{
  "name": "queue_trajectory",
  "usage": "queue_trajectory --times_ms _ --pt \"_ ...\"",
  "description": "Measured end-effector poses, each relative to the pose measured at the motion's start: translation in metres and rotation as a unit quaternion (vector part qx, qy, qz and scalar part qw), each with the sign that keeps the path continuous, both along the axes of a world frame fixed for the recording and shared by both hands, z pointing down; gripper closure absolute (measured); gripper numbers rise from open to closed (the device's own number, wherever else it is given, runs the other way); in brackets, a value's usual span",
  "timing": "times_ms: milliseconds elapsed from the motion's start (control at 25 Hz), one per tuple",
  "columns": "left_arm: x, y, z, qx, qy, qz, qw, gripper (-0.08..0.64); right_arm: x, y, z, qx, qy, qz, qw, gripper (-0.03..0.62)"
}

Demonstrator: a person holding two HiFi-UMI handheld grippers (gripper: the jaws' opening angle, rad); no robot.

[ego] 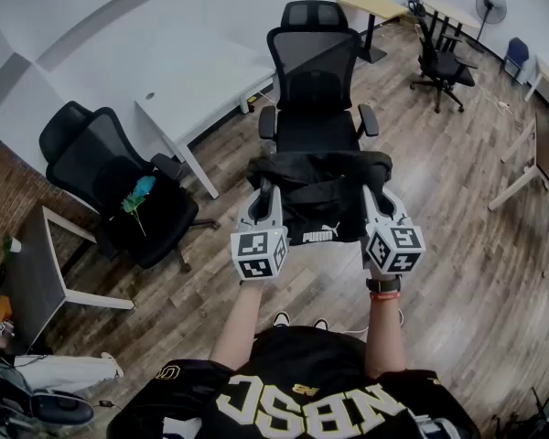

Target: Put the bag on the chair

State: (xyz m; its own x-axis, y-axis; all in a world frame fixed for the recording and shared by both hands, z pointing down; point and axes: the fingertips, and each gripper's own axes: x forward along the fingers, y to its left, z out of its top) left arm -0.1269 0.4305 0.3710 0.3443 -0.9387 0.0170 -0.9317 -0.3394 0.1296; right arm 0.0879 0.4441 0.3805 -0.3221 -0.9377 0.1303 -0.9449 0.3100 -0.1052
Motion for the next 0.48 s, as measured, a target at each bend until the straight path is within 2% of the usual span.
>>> queue_trajectory --times_ms 200,480 --pt "0.001 0.001 -0.002 0.002 -0.001 0.001 1.0 0.52 0.001 0.005 0.003 -0.005 -0.022 0.006 1.0 0.551" --pt "0.02 0.012 -0.002 0.002 -0.004 -0.005 1.0 0.52 0.021 0.015 0.006 -0.01 -0.038 -0.002 0.999 0.549"
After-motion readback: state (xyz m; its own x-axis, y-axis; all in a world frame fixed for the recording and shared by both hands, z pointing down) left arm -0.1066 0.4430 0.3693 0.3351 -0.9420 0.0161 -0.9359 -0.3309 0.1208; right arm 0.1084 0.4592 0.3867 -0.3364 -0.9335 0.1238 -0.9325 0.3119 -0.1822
